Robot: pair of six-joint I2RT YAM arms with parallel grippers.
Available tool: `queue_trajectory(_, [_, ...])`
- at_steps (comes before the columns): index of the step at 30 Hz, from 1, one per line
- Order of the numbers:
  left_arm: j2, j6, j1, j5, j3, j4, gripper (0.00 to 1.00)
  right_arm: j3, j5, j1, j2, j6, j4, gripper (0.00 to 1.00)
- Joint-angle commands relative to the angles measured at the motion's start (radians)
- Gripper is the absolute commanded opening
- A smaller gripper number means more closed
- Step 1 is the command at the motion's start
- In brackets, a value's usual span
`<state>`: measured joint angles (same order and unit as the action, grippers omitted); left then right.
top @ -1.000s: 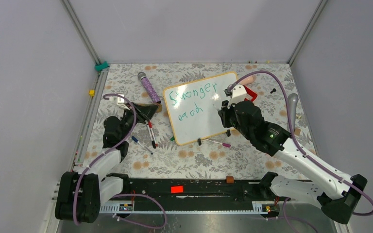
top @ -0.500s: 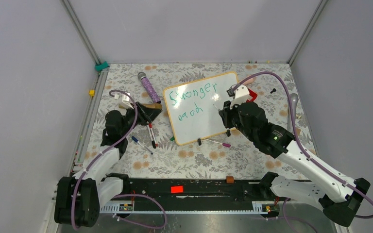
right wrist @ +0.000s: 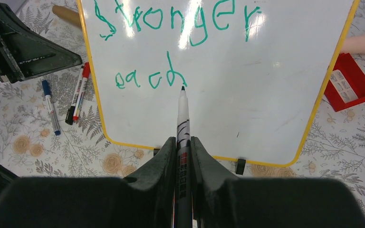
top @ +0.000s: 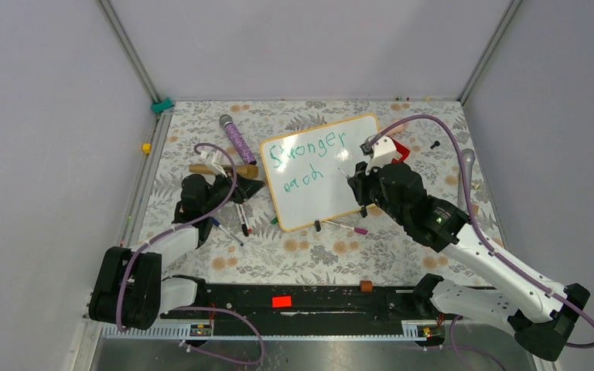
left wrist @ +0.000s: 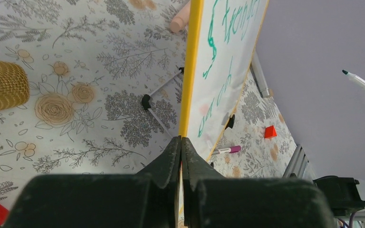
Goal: Write a sentence on the whiteboard
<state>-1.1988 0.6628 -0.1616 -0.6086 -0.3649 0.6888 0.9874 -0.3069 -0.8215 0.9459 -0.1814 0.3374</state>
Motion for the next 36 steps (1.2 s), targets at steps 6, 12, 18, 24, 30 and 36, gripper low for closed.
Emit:
queue_trajectory(6, [-0.06, -0.08, -0.01, -0.06, -0.044, 0.031, 0.0, 0.013, 0.02, 0.005, -0.017, -0.013, 0.02, 0.0])
queue_trajectory(12, [-0.021, -0.126, -0.006, -0.058, 0.014, 0.069, 0.3, 0.007, 0.008, 0.005, -0.017, -0.01, 0.027, 0.0])
queue_trajectory(18, [0.005, -0.146, 0.008, -0.102, 0.021, 0.088, 0.42, 0.003, -0.005, 0.005, -0.013, 0.001, 0.023, 0.0])
queue_trajectory(24, [-0.071, -0.173, 0.009, -0.219, -0.088, 0.015, 0.55, 0.008, -0.009, 0.005, 0.013, 0.003, 0.022, 0.0])
queue_trajectory(30, [-0.2, -0.127, 0.013, -0.279, -0.148, 0.093, 0.62, 0.015, -0.011, 0.006, 0.02, 0.004, 0.021, 0.0])
queue_trajectory(36, [-0.306, -0.105, 0.032, -0.338, -0.209, 0.121, 0.63, 0.005, -0.012, 0.005, 0.014, 0.002, 0.016, 0.0])
